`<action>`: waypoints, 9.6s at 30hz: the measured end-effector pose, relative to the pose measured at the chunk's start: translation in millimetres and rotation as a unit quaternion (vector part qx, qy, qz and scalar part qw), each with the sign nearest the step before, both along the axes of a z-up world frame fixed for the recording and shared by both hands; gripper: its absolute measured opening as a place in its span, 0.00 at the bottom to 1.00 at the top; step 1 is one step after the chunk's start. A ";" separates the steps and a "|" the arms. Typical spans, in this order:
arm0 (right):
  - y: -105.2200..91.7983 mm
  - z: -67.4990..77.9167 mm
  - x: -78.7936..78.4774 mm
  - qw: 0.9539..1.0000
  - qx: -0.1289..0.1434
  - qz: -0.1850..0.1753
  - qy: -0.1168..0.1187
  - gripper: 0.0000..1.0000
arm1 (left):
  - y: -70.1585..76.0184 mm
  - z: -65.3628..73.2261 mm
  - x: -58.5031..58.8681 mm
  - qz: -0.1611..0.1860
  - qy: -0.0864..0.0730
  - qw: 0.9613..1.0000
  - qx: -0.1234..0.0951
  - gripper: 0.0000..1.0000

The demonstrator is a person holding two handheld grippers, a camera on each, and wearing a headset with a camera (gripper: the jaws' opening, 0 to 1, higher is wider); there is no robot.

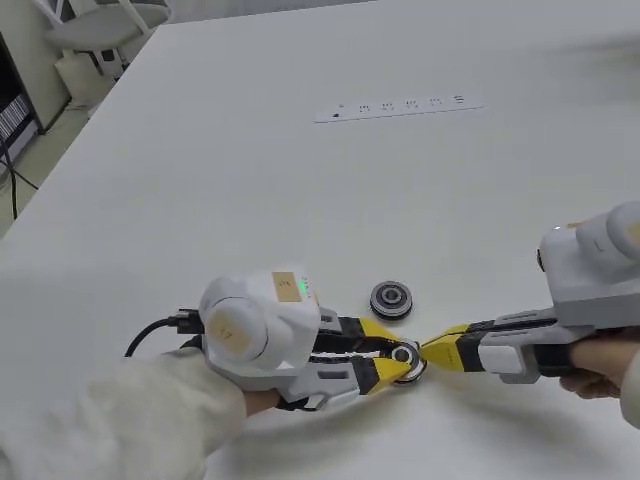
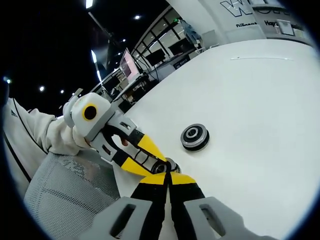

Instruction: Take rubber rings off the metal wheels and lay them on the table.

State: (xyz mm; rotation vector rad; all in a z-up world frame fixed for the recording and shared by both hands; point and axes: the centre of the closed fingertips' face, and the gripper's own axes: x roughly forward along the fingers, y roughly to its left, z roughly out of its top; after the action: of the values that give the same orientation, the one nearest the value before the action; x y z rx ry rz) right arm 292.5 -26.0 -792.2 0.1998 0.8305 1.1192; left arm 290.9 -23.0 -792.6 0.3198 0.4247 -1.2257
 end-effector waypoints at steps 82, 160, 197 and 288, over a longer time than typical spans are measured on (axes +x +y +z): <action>10.3 16.7 -1.9 0.999 0.022 0.025 -0.032 0.00 | -0.3 0.9 -3.0 -0.017 -0.001 0.999 0.027 0.14; 65.5 115.7 17.0 0.996 0.068 0.025 -0.047 0.00 | 91.7 57.4 -19.3 0.077 -0.025 0.995 0.054 0.73; 67.1 14.5 -11.0 0.994 -0.044 0.089 -0.039 0.00 | 100.0 26.6 -22.2 0.061 0.010 0.995 0.080 0.73; 31.9 49.6 27.5 0.977 -0.053 0.087 -0.188 0.24 | 102.8 17.3 -27.8 0.058 0.027 0.994 0.094 0.71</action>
State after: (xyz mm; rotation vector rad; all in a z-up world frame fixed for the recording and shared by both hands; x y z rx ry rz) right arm 320.0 5.9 -742.6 -0.1743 0.5734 1.2250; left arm 263.2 79.8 -775.3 0.4172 0.5993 -1.0851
